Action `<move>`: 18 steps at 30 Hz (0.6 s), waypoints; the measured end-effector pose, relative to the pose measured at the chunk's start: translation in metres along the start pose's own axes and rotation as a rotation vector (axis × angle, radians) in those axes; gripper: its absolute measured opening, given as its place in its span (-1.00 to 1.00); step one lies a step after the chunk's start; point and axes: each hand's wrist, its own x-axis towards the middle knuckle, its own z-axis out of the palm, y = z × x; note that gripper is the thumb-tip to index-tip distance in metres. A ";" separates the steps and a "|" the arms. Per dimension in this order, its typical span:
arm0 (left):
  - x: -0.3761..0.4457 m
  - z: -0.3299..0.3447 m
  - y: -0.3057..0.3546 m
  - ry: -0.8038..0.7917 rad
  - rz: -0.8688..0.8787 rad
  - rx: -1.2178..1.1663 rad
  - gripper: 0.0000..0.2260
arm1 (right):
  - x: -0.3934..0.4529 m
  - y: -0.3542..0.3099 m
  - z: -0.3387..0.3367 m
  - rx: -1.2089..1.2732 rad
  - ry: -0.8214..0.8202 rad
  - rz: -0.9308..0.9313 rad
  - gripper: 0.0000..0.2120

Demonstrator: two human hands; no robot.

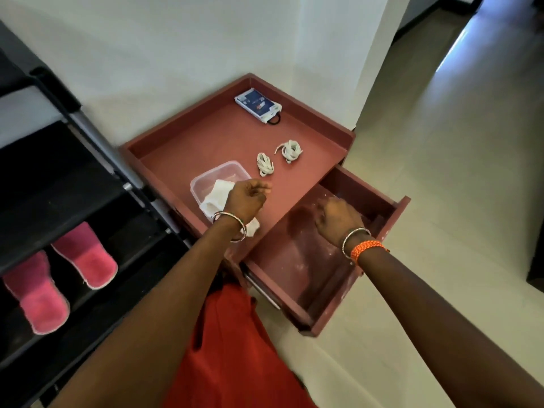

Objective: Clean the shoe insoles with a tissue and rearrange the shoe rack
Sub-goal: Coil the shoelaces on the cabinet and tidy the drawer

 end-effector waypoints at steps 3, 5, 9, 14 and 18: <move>0.030 -0.008 0.004 0.058 0.060 0.010 -0.74 | 0.037 -0.012 -0.017 0.056 0.039 -0.031 -0.74; 0.048 -0.013 0.004 0.072 0.082 0.015 -0.74 | 0.060 -0.018 -0.024 0.089 0.049 -0.034 -0.71; 0.079 -0.020 0.007 0.129 0.164 0.040 -0.72 | 0.105 -0.023 -0.023 0.102 0.082 -0.061 -0.64; 0.105 -0.019 0.008 0.161 0.288 0.277 -0.75 | 0.159 -0.032 -0.003 0.173 0.071 -0.057 -0.75; 0.112 -0.017 0.005 0.200 0.309 0.340 -0.76 | 0.173 -0.037 0.010 -0.035 0.101 0.049 -0.77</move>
